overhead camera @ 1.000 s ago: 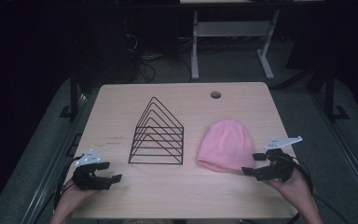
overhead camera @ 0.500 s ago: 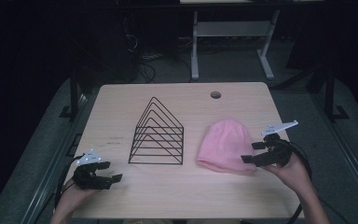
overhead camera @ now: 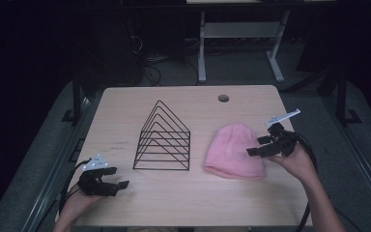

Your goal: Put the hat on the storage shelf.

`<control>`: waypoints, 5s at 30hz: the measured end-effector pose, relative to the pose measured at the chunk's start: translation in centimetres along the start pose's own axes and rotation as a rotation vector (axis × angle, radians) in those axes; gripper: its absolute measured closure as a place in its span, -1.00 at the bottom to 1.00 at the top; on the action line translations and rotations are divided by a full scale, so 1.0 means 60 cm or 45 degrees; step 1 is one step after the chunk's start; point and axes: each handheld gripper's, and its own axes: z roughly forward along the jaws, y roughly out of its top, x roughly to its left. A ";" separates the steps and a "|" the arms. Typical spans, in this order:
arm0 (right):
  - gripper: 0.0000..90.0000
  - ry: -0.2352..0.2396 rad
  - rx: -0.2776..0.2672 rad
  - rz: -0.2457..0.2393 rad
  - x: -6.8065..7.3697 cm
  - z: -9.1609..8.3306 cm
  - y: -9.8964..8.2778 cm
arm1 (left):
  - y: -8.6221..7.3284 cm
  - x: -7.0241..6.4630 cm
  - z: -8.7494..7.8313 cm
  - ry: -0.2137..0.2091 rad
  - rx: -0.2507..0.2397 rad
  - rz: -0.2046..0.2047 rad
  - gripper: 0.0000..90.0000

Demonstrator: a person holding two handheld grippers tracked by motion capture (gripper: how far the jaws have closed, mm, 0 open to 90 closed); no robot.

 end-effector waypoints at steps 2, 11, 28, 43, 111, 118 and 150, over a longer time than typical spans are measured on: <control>-0.51 0.000 0.018 0.005 -0.006 0.004 0.007 | -0.002 0.000 -0.001 0.000 -0.006 -0.006 -0.51; -0.51 0.000 0.061 0.021 -0.033 0.024 0.038 | -0.005 0.002 -0.004 0.002 -0.006 -0.013 -0.51; -0.47 -0.036 0.132 0.106 -0.087 0.073 0.065 | -0.008 0.010 -0.001 -0.003 -0.009 -0.034 -0.51; -0.32 -0.043 0.184 0.173 -0.120 0.103 0.077 | -0.010 0.013 -0.001 -0.006 0.003 -0.030 -0.51; 0.71 0.152 -0.092 0.172 -0.085 -0.017 0.089 | 0.033 0.032 -0.017 -0.087 -0.022 -0.031 -0.51; 0.72 0.147 -0.171 0.132 -0.067 -0.057 0.103 | 0.054 0.042 -0.032 -0.100 -0.005 -0.001 -0.51; 0.73 0.063 -0.277 -0.157 0.057 -0.189 0.239 | 0.191 0.041 -0.101 -0.173 0.004 0.129 -0.57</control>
